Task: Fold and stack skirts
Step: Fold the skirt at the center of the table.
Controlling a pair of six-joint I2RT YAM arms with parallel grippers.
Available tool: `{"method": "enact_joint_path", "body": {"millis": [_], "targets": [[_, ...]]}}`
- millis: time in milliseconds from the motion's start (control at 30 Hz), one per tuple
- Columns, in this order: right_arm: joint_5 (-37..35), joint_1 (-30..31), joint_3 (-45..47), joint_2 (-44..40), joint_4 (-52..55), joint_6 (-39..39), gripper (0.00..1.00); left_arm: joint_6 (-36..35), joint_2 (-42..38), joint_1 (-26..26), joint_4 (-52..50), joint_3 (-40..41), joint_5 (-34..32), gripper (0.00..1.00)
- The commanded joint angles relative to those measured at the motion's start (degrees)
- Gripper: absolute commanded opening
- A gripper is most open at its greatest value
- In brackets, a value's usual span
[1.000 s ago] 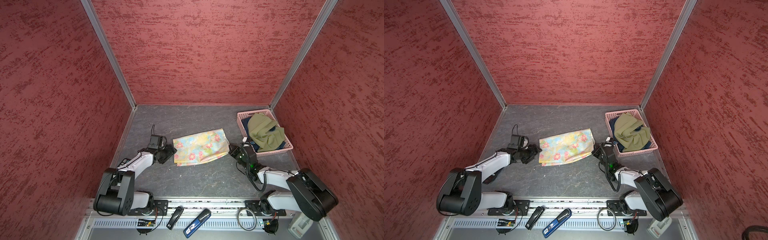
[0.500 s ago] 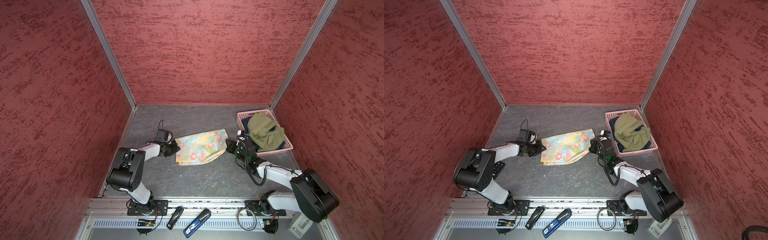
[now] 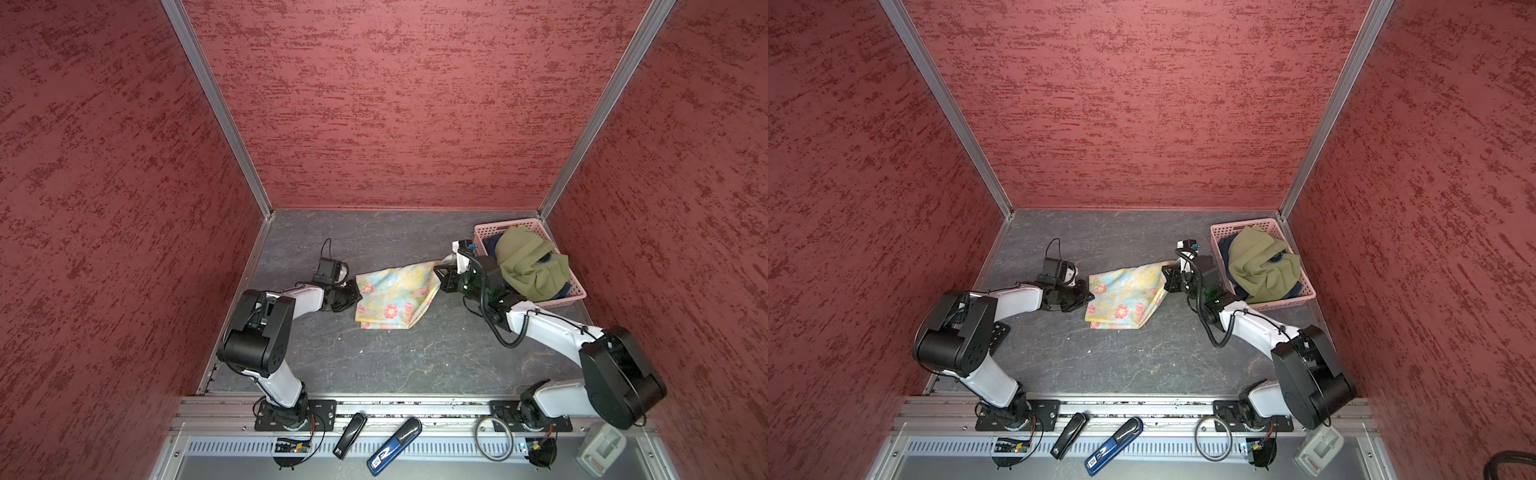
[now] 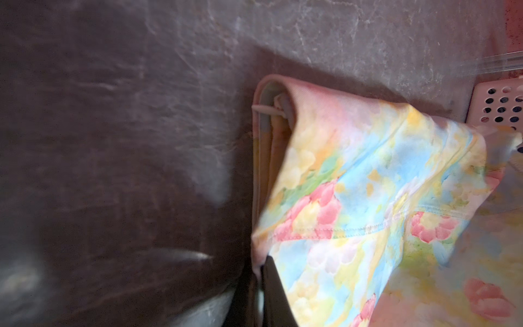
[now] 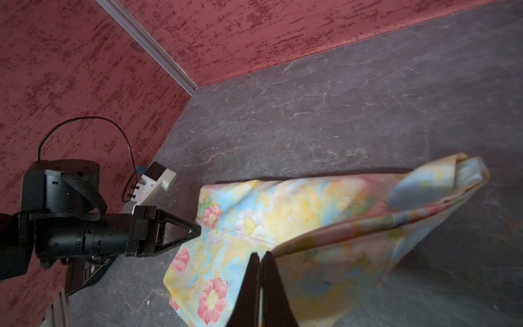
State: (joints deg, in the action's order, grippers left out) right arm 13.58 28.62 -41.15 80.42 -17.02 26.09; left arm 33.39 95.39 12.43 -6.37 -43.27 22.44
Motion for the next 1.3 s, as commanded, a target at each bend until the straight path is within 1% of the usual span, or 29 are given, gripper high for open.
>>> {"method": "enact_joint_path", "body": {"millis": [0, 33, 167, 533, 933, 1267], "targets": [[4.0, 3.1, -3.5, 1.7, 4.3, -4.8, 0.0, 0.6, 1.1, 0.8, 1.2, -0.3, -0.5, 0.07], [4.9, 3.9, -4.2, 2.3, 4.8, -5.3, 0.0, 0.8, 1.1, 0.9, 1.4, -0.2, -0.4, 0.06], [4.4, 7.7, -7.4, 5.3, 8.0, -7.6, 0.0, 1.2, 1.1, 1.4, 1.8, -0.1, -0.7, 0.05], [4.8, 16.8, -12.9, 12.0, 9.4, -8.4, 0.0, 2.1, 0.9, 2.4, 3.1, 0.4, -0.9, 0.02], [7.8, 20.7, -16.8, 17.5, 7.3, -7.7, 0.0, 3.3, 0.6, 3.5, 5.2, 2.3, -0.6, 0.0], [10.5, 22.3, -20.1, 21.9, 4.2, -6.6, 0.0, 4.5, -0.1, 4.2, 6.4, 3.6, -0.1, 0.0]]}}
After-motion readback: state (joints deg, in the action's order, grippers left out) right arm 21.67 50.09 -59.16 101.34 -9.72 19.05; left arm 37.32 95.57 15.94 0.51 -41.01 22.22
